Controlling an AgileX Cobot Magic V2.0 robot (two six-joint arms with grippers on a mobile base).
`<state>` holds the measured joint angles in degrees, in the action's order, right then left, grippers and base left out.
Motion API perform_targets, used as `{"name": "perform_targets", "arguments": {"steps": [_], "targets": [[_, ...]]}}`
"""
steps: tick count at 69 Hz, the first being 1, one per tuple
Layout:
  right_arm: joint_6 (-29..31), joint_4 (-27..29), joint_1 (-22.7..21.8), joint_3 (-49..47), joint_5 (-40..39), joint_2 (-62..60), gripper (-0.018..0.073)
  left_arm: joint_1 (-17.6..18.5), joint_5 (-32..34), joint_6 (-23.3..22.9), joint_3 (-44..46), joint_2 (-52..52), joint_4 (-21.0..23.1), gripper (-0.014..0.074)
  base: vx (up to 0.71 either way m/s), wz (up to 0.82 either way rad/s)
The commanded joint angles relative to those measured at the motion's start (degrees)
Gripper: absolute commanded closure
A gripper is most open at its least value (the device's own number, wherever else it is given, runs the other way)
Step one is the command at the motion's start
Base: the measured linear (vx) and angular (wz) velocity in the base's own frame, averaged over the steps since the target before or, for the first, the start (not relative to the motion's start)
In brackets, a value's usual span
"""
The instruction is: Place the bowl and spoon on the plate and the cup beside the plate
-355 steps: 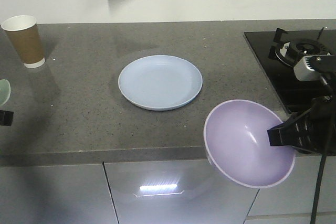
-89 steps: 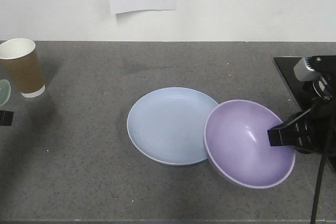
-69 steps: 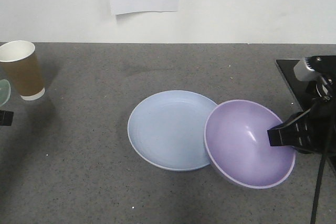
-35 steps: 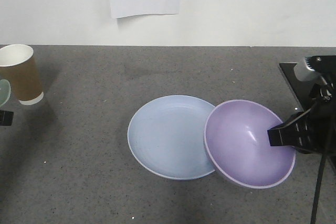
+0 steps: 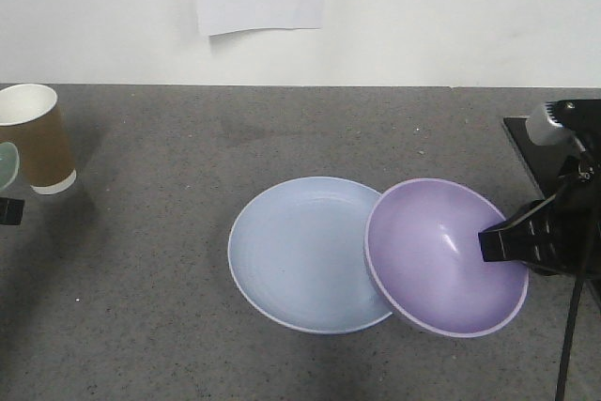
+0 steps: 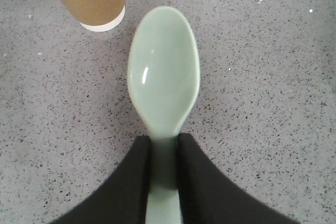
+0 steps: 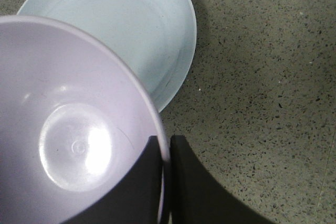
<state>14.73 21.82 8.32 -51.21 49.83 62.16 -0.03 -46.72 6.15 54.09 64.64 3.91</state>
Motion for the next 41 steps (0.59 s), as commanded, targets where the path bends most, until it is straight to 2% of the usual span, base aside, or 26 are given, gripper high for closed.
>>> {"name": "perform_targets", "arguments": {"steps": [1,41], "targets": [[0.3,1.3,-0.1,-1.5,-2.3,-1.1,0.0560,-0.1,3.0,0.0,1.4,-1.2,0.7,0.0541,0.02,0.00],[0.3,1.3,-0.1,-1.5,-2.3,-1.1,0.0560,-0.1,3.0,0.0,1.4,-1.2,0.7,0.0541,0.01,0.00]]}}
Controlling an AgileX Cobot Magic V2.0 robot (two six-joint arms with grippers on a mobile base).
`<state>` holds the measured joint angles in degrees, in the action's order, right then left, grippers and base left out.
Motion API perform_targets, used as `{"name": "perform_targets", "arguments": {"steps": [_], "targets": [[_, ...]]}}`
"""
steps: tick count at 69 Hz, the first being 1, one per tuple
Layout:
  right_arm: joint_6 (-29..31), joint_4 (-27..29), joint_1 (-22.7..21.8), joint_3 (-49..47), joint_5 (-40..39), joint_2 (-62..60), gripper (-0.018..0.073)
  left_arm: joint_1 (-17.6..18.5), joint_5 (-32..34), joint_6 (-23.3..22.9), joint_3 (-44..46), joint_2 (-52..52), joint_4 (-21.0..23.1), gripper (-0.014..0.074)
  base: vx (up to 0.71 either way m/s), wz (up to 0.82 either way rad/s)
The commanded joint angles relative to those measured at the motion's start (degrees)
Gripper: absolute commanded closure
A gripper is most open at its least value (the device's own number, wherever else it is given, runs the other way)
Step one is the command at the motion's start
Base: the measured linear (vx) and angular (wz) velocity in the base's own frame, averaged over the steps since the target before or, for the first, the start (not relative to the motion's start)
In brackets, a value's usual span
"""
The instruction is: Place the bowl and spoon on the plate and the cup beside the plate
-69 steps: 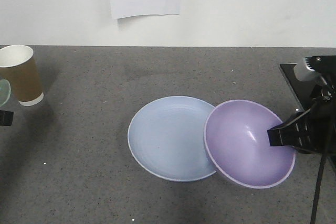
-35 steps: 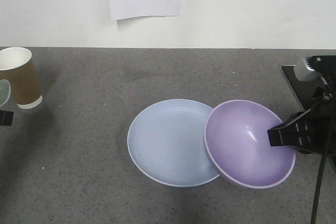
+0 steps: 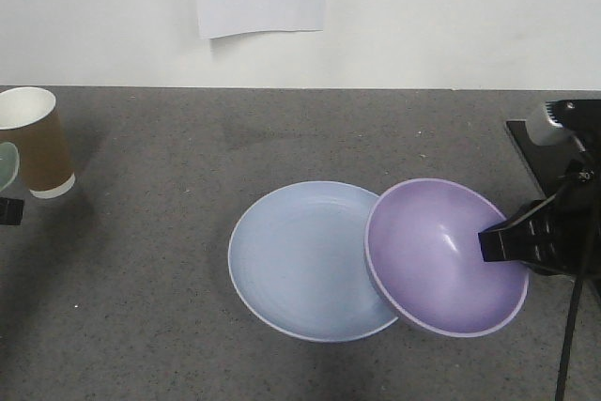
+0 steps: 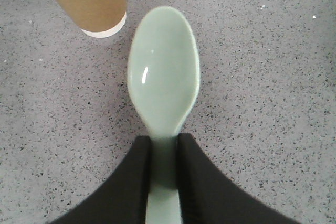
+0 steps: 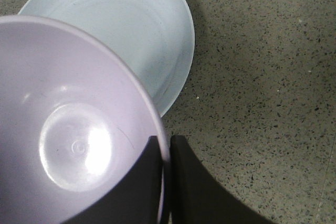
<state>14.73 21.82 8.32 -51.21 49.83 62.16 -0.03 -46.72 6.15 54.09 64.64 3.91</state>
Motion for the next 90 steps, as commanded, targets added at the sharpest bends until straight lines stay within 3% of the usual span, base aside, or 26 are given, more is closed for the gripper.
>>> {"name": "perform_targets", "arguments": {"steps": [1,90], "targets": [[0.3,1.3,-0.1,-1.5,-2.3,-1.1,0.0560,-0.1,3.0,0.0,1.4,-1.2,0.7,0.0541,0.02,0.00],[0.4,2.7,-0.1,-1.5,-2.9,-1.1,0.0560,-0.1,3.0,0.0,1.4,-1.1,0.7,0.0541,0.00,0.00]]}}
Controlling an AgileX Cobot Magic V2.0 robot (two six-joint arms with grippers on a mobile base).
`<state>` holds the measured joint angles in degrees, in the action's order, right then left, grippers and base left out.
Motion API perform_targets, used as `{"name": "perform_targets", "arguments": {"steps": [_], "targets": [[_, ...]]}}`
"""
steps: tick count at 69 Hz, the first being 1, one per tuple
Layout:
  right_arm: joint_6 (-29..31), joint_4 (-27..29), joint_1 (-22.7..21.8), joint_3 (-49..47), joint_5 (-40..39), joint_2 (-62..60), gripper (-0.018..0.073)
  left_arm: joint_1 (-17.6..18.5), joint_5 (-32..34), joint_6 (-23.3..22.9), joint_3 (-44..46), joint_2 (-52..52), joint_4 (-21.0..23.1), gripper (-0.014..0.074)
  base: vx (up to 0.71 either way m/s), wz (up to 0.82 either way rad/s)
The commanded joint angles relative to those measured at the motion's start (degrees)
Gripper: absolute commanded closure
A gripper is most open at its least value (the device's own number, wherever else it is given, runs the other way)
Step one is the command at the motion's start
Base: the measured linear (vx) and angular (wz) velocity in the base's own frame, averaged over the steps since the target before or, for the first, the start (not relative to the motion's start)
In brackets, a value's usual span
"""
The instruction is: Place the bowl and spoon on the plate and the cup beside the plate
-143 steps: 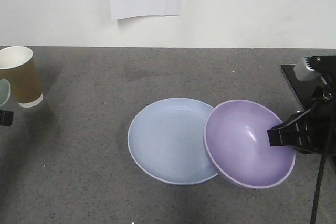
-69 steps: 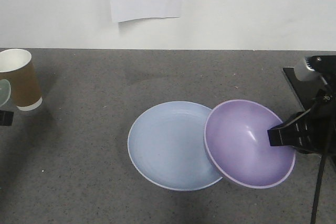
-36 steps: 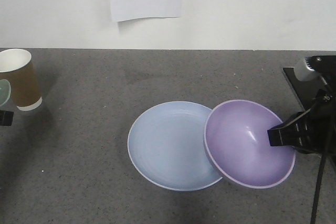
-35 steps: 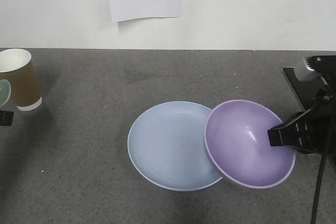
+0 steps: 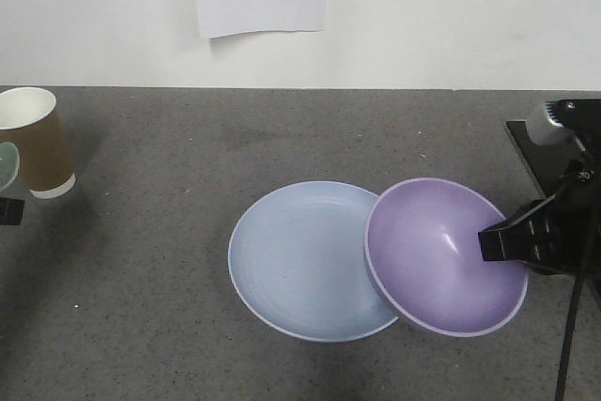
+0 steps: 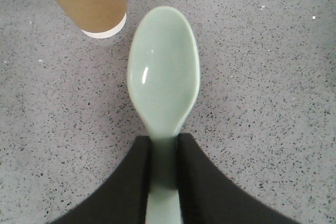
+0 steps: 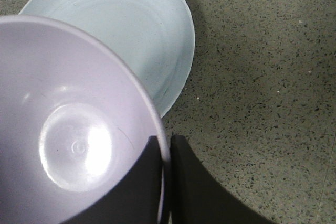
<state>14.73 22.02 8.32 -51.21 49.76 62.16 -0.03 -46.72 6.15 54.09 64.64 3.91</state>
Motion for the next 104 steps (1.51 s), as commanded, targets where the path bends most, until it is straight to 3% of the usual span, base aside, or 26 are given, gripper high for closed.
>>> {"name": "perform_targets", "arguments": {"steps": [1,13,30,46,51,70,104], "targets": [[0.4,2.7,-0.1,-1.5,-2.9,-1.1,0.0560,-0.1,3.0,0.0,1.4,-1.1,0.7,0.0541,0.00,0.00],[3.7,3.5,-0.1,-4.1,-1.6,1.3,0.0560,-0.1,3.0,0.0,1.4,-1.1,0.7,0.0541,0.00,0.00],[5.2,2.8,0.8,-14.9,5.0,12.4,0.0560,-0.1,3.0,0.0,1.4,-1.1,0.7,0.0541,0.00,0.00],[-4.7,-11.6,11.1,-23.0,3.9,22.4,0.0560,-0.1,3.0,0.0,1.4,-1.1,0.7,0.0541,0.00,0.00],[-7.0,-13.9,12.8,-25.5,4.7,25.7,0.0560,-0.1,3.0,0.0,1.4,-1.1,0.7,0.0541,0.00,0.00],[-7.1,-13.5,13.6,-30.7,4.1,34.6,0.0560,-0.1,3.0,0.0,1.4,-1.1,0.7,0.0541,0.00,0.00],[-6.1,-11.9,13.6,-31.0,-0.9,38.9,0.0560,-0.1,3.0,0.0,1.4,-1.1,0.7,0.0541,0.00,0.00]]}}
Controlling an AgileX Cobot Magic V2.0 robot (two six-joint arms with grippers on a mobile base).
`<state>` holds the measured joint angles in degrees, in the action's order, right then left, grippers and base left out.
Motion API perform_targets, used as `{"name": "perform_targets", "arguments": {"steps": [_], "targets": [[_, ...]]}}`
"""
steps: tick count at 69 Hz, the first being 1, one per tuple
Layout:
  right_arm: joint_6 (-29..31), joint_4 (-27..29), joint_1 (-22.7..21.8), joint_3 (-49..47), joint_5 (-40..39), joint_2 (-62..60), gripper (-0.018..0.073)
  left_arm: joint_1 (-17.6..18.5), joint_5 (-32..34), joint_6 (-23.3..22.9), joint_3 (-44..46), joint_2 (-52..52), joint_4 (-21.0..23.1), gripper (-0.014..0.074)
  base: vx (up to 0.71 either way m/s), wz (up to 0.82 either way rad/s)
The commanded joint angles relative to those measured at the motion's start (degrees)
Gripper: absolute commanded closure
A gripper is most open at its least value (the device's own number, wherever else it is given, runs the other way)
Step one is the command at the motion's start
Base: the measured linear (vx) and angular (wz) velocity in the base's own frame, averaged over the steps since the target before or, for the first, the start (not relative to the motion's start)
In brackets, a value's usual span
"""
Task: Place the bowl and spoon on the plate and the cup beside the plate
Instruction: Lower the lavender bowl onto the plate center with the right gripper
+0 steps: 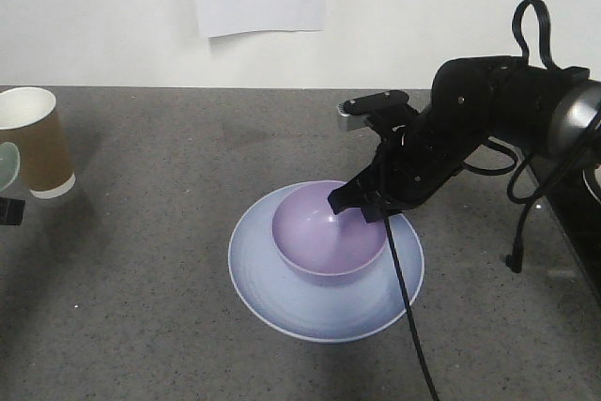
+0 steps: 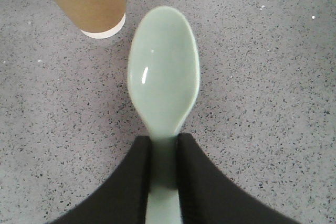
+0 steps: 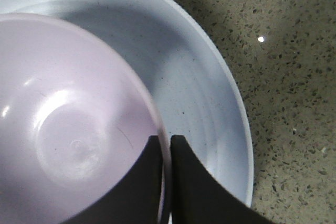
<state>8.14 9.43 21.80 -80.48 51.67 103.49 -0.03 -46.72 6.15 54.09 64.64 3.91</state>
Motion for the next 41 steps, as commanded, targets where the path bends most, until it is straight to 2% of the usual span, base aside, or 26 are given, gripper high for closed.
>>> {"name": "perform_targets", "arguments": {"steps": [1,12,18,36,41], "targets": [[0.5,0.7,0.1,-1.8,-2.8,-2.5,0.0560,-0.1,3.0,0.0,1.4,-1.1,0.7,0.0541,0.00,0.00],[0.0,0.7,0.1,-1.8,-2.1,-2.5,0.0543,-0.1,3.0,0.0,1.4,-1.1,0.7,0.0541,0.00,0.00],[0.1,0.7,0.1,-1.8,-1.8,-2.5,0.0496,-0.1,3.0,0.0,1.4,-1.1,0.7,0.0541,0.00,0.00],[0.1,0.6,0.1,-1.8,-1.5,-2.9,0.0232,-0.1,3.0,0.0,1.4,-1.1,0.7,0.0541,0.00,0.00],[0.6,0.6,0.1,-1.8,-1.4,-3.6,0.0183,-0.1,3.0,0.0,1.4,-1.1,0.7,0.0541,0.00,0.00]]}}
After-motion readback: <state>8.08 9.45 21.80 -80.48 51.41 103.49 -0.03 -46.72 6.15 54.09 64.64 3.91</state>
